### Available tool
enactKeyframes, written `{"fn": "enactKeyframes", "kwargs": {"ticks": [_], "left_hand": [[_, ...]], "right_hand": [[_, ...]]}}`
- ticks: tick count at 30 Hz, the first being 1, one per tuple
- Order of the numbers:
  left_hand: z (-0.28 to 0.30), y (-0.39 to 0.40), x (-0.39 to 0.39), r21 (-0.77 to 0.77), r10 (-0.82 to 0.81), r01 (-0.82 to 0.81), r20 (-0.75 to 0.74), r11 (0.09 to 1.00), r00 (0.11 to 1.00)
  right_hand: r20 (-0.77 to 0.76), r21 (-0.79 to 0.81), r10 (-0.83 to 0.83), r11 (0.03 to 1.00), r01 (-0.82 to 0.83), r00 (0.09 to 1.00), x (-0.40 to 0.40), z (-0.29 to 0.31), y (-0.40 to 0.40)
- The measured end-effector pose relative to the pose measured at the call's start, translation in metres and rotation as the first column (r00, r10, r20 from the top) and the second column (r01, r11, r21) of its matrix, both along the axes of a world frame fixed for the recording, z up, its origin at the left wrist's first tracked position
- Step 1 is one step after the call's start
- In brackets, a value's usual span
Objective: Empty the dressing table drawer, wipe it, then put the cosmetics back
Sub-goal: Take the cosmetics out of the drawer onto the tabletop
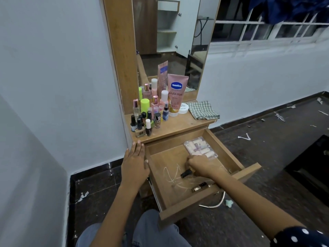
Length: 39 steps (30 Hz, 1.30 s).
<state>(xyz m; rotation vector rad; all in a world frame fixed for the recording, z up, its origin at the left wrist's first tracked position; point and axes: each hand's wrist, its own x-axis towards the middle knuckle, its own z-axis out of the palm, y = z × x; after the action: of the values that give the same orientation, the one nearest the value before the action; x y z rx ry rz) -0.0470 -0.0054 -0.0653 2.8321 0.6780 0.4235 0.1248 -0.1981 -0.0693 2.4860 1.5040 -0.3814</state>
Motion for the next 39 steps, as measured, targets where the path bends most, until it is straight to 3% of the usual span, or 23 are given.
{"fn": "enactKeyframes", "kwargs": {"ticks": [3, 6, 8, 12, 13, 15, 28, 31, 33, 35, 37, 39], "left_hand": [[0.002, -0.001, 0.0, 0.009, 0.004, -0.003, -0.024, 1.0, 1.0], [0.003, -0.001, 0.0, -0.003, 0.003, -0.003, -0.006, 1.0, 1.0], [0.004, -0.002, -0.001, -0.007, 0.0, 0.0, -0.012, 1.0, 1.0], [0.007, -0.003, -0.002, 0.004, 0.01, -0.01, -0.004, 1.0, 1.0], [0.008, -0.004, -0.002, 0.007, 0.014, -0.014, -0.021, 1.0, 1.0], [0.008, -0.005, -0.001, 0.012, 0.023, -0.023, -0.042, 1.0, 0.999], [0.011, -0.005, -0.002, 0.009, 0.012, -0.012, -0.059, 1.0, 0.998], [0.01, -0.005, -0.001, -0.006, 0.017, -0.017, -0.041, 1.0, 0.999], [0.01, -0.005, -0.001, -0.009, 0.025, -0.025, -0.026, 1.0, 0.999], [0.009, -0.005, 0.0, -0.009, 0.028, -0.028, -0.02, 1.0, 0.999], [0.007, -0.005, 0.0, -0.015, 0.026, -0.027, -0.015, 1.0, 1.0], [0.006, -0.004, 0.001, -0.021, 0.024, -0.024, -0.001, 0.999, 1.0]], "right_hand": [[-0.087, 0.115, -0.033, 0.992, 0.043, 0.996, 0.002, -0.006, 0.008], [-0.36, 0.417, -0.053, 0.884, 0.212, 0.931, -0.006, 0.003, 0.026], [-0.514, 0.603, -0.028, 0.699, 0.384, 0.857, -0.016, 0.016, 0.044], [-0.585, 0.784, 0.018, 0.269, 0.559, 0.811, -0.031, 0.04, 0.086], [-0.586, 0.798, 0.02, 0.191, 0.572, 0.81, -0.033, 0.044, 0.095], [-0.593, 0.8, 0.008, 0.123, 0.588, 0.805, -0.035, 0.048, 0.11], [-0.599, 0.79, -0.064, 0.116, 0.602, 0.798, -0.036, 0.034, 0.131], [-0.522, 0.835, -0.083, 0.154, 0.528, 0.849, -0.03, 0.031, 0.119], [-0.42, 0.871, -0.107, 0.232, 0.433, 0.901, -0.023, 0.03, 0.103], [-0.399, 0.839, -0.065, 0.376, 0.393, 0.915, -0.015, 0.032, 0.08], [-0.43, 0.687, -0.044, 0.632, 0.358, 0.902, -0.006, 0.037, 0.055], [-0.448, 0.421, -0.077, 0.861, 0.287, 0.891, 0.004, 0.035, 0.033]]}}
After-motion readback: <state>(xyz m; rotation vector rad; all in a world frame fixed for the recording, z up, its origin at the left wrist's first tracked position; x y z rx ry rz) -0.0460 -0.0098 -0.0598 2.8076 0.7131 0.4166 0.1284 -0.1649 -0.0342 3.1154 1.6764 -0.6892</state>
